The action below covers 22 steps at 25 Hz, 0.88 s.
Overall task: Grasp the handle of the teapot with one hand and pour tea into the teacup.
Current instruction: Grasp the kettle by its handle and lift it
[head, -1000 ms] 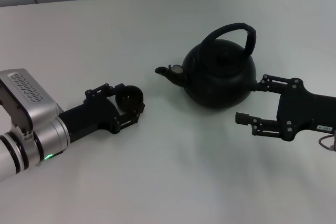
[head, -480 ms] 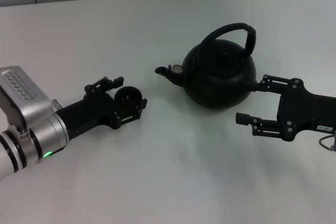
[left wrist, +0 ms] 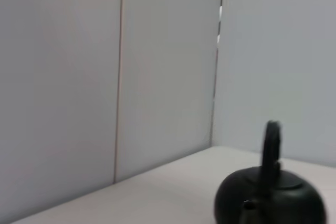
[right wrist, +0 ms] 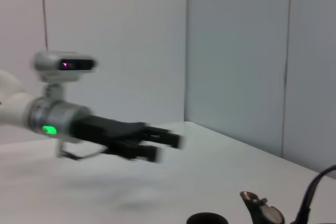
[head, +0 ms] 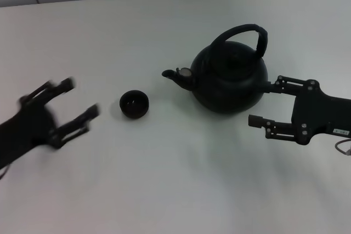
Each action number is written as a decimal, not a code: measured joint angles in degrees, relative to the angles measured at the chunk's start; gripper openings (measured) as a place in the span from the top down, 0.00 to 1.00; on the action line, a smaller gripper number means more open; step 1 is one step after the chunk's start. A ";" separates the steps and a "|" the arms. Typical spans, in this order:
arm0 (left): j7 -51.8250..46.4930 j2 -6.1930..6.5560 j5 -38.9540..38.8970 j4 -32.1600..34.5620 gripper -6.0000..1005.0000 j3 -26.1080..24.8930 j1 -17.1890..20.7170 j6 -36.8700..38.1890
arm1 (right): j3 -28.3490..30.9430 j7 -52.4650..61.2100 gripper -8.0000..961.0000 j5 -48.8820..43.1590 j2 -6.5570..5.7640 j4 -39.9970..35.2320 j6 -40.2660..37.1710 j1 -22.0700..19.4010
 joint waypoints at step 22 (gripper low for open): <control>4.34 3.48 4.47 9.62 0.19 -0.08 14.75 13.31 | 0.27 -0.82 0.28 0.80 0.14 1.33 1.19 -0.68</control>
